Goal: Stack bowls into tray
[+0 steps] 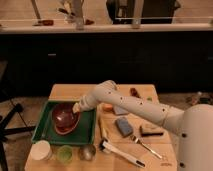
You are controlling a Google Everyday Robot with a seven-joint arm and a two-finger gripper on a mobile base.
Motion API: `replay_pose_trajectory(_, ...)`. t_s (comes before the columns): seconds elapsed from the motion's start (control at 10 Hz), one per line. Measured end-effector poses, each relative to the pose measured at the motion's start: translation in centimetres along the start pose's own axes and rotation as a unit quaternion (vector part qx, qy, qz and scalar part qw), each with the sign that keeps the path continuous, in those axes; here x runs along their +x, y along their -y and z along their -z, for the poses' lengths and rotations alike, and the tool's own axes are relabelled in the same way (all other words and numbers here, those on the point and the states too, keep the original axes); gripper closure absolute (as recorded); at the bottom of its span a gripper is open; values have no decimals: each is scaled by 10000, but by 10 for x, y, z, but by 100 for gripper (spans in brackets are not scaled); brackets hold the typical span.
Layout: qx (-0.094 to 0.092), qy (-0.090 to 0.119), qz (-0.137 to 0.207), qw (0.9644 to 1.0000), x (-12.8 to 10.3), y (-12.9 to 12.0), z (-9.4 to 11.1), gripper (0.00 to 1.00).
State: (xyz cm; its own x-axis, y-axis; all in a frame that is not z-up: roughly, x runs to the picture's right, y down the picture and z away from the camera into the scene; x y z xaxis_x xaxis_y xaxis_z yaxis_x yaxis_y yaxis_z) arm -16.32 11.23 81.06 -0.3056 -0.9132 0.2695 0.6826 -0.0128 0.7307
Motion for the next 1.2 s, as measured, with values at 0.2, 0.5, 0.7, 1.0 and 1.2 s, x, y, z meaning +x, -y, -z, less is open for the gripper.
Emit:
replay_pose_trajectory(0.2, 0, 0, 0, 10000, 0, 0, 0, 89)
replay_pose_trajectory(0.5, 0, 0, 0, 10000, 0, 0, 0, 59)
replay_pose_trajectory(0.7, 1, 0, 0, 10000, 0, 0, 0, 39)
replay_pose_trajectory(1.0, 4, 3, 6, 10000, 0, 1, -1, 20)
replay_pose_trajectory(1.2, 4, -3, 2, 10000, 1, 1, 0, 20)
